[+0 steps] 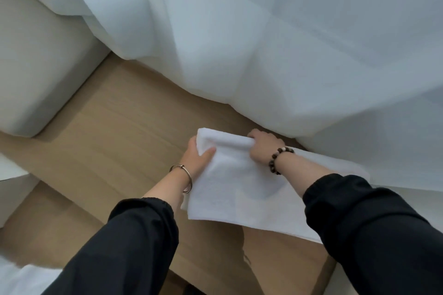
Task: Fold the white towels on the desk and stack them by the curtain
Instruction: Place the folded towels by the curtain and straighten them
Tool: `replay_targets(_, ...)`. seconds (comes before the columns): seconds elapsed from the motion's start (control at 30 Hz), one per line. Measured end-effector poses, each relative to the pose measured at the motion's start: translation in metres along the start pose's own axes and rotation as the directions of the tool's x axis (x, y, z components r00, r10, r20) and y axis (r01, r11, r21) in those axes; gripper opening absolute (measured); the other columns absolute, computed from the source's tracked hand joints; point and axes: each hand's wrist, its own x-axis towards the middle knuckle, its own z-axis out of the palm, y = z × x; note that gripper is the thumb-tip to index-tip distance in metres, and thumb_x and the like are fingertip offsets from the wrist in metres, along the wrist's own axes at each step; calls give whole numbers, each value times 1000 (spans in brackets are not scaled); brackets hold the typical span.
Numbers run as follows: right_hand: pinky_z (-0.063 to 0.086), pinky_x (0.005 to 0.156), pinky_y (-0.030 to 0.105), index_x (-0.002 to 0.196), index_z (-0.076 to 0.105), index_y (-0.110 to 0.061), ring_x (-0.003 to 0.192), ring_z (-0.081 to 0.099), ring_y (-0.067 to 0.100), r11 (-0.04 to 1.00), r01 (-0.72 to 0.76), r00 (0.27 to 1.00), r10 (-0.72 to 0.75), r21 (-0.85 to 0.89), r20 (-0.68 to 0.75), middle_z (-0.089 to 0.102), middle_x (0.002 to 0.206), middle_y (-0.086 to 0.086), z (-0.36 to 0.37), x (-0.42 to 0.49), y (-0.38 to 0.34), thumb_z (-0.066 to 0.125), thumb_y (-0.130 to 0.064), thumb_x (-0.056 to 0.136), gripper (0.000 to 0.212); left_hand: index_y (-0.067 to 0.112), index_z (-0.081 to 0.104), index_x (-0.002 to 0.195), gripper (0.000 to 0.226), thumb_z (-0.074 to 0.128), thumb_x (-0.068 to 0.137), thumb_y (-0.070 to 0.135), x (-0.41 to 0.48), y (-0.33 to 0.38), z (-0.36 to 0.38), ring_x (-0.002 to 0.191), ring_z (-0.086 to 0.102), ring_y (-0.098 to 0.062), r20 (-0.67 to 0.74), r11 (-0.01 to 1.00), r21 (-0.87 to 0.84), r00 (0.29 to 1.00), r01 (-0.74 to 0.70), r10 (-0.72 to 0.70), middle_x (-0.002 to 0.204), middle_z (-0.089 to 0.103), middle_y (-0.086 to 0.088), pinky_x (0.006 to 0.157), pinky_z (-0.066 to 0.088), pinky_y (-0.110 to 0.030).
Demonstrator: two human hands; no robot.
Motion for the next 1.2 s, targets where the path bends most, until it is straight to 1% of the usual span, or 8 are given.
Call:
replay_targets(0.1,41,84,35,128,46,-24,108,50,27,988,132,991,-132,82,-2,55,122,5,1,6,-55,44,-26,87,41,22,23,144,72,67,86,28,-11,-7,-8,105,52,-14,40,998,-61,999,4,-2,125,46,5,73,42,-23)
replay_targets(0.2,43,86,38,124,48,-19,102,53,28,988,92,995,-86,128,-50,58,118,7,8,13,-84,33,-45,92,44,19,29,139,73,69,82,41,-21,-23,-14,96,56,-13,23,995,-33,995,97,-96,120,51,4,68,43,-25)
replay_targets(0.3,40,79,37,117,51,-17,93,50,27,996,81,988,-84,-28,-127,57,108,7,19,18,-99,29,-54,90,51,21,37,132,75,66,75,60,-29,-34,-15,87,56,-9,52,983,58,982,177,-180,106,55,8,61,39,-25)
replay_targets(0.47,41,73,35,70,49,-16,75,55,25,983,74,952,-121,-170,-281,58,78,3,32,28,-105,32,-55,85,45,24,41,123,91,64,51,75,-35,-37,-14,91,55,-13,131,965,157,964,210,-231,108,55,6,62,40,-28)
replay_targets(0.73,24,48,27,56,37,-12,49,38,21,999,41,959,-48,-34,-280,41,55,4,22,46,-97,37,-43,84,42,23,39,128,57,57,84,54,-34,-51,3,102,57,-26,35,999,13,999,36,-36,118,57,-3,89,48,-42)
replay_targets(0.93,25,48,27,57,43,-10,51,44,20,998,12,928,-32,-57,-370,48,58,6,29,52,-99,33,-46,88,49,18,34,135,55,45,93,52,-27,-52,2,102,56,-29,-17,994,110,1000,-14,16,118,58,-8,89,47,-41)
replay_targets(1.1,23,46,25,52,39,-13,45,42,19,997,29,876,-61,-74,-479,43,50,2,39,47,-97,31,-55,87,55,16,46,107,36,42,95,49,-32,-61,5,90,56,-27,-121,964,228,979,-133,164,94,56,-2,72,43,-36)
replay_targets(1.2,22,46,26,52,38,-14,45,41,18,995,57,849,-94,-86,-521,43,49,1,46,44,-95,28,-56,86,55,10,54,108,38,46,94,45,-30,-66,9,102,45,-23,-259,896,412,922,-164,288,109,49,-4,81,39,-35)
